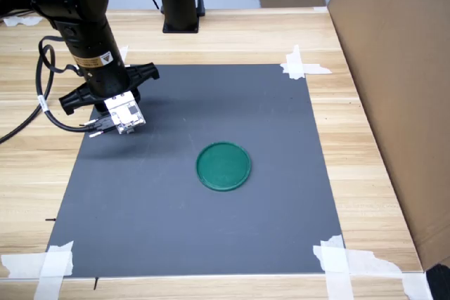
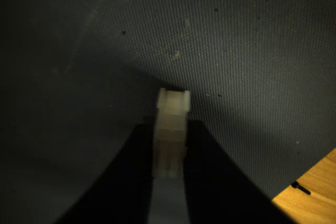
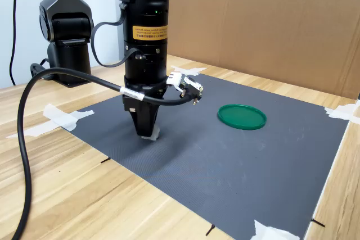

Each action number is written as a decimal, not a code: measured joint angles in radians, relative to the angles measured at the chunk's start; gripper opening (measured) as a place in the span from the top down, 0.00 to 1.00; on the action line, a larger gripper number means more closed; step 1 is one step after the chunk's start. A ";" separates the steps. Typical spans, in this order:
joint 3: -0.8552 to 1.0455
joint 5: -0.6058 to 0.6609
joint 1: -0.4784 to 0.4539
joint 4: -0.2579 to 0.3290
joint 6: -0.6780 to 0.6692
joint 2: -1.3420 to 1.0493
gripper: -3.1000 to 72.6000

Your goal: Grasp a white terminal and put it in the green lid.

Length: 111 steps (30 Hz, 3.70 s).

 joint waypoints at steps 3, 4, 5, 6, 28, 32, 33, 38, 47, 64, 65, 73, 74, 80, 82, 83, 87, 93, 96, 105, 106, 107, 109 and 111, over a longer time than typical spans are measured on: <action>-0.001 -0.001 0.000 0.004 -0.001 0.000 0.86; -0.001 -0.002 0.000 0.004 -0.001 0.000 0.86; -0.001 -0.003 0.000 0.004 -0.001 0.000 0.86; -0.001 -0.002 0.000 0.004 -0.001 0.000 0.86; -0.320 0.259 0.335 0.081 0.017 0.002 0.86; -0.352 0.260 0.389 0.083 0.064 0.048 0.86; -0.379 0.260 0.411 0.075 0.094 0.077 0.86; -0.423 0.243 0.428 0.041 0.127 0.166 0.86; -0.427 0.194 0.429 0.041 0.126 0.234 0.86; -0.401 0.144 0.429 0.042 0.115 0.146 0.21; -0.376 0.127 0.429 0.042 0.116 0.117 0.20; -0.171 0.001 0.429 0.044 0.223 -0.065 0.32; -0.164 -0.002 0.429 0.044 0.236 -0.076 0.35; -0.144 0.012 0.429 0.045 0.297 -0.200 0.65; -0.143 0.056 0.429 0.045 0.313 -0.257 0.82; -0.139 0.060 0.429 0.045 0.319 -0.272 0.86; -0.038 0.038 0.397 0.050 0.381 -0.403 0.98; 0.163 -0.034 0.278 0.055 0.394 -0.592 0.99; 0.256 -0.040 0.246 0.071 0.395 -0.705 0.99; 0.573 -0.195 0.155 0.116 0.501 -1.090 0.99; 0.625 -0.215 0.144 0.116 0.514 -1.145 0.99; 0.675 -0.220 0.139 0.116 0.519 -1.198 0.99; 0.728 -0.219 0.139 0.116 0.518 -1.265 0.99; 0.756 -0.224 0.139 0.116 0.518 -1.302 0.99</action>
